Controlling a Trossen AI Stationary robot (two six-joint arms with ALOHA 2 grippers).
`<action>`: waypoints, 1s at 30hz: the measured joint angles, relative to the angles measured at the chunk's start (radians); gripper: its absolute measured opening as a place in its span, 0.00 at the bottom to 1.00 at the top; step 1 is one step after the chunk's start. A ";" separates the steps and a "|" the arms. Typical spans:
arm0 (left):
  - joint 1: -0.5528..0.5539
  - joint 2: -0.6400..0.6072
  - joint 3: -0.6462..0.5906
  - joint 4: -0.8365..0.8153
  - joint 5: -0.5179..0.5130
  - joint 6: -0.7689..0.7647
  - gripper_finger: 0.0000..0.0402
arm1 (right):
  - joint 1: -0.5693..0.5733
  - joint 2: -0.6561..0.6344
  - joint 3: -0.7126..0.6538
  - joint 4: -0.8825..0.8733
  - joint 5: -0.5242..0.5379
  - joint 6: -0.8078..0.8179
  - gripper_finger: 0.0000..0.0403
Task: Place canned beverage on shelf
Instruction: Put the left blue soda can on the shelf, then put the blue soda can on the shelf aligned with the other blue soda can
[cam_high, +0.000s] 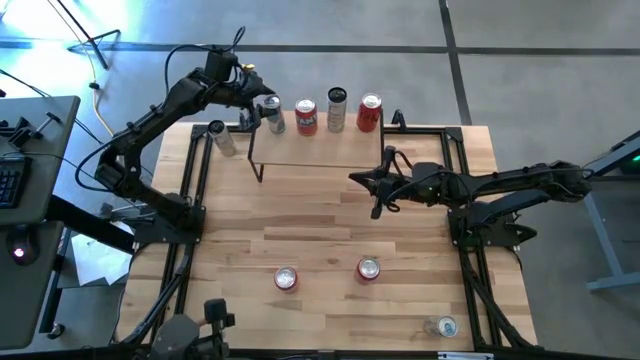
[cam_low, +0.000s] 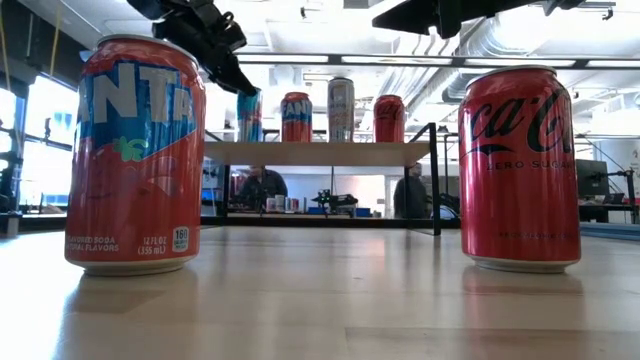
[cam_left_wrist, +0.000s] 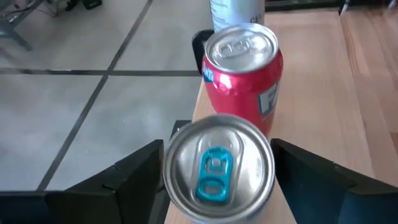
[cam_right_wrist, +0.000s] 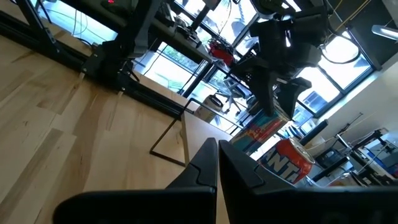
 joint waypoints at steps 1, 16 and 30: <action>0.000 0.000 0.000 0.007 0.000 -0.006 0.70 | 0.000 0.000 0.000 0.000 0.000 0.000 0.00; 0.010 -0.075 -0.001 0.043 -0.060 -0.067 0.71 | 0.000 0.000 0.000 0.019 -0.001 -0.007 0.00; -0.042 -0.339 -0.168 0.103 -0.056 -0.172 0.55 | 0.000 0.000 0.000 0.026 -0.003 -0.040 0.00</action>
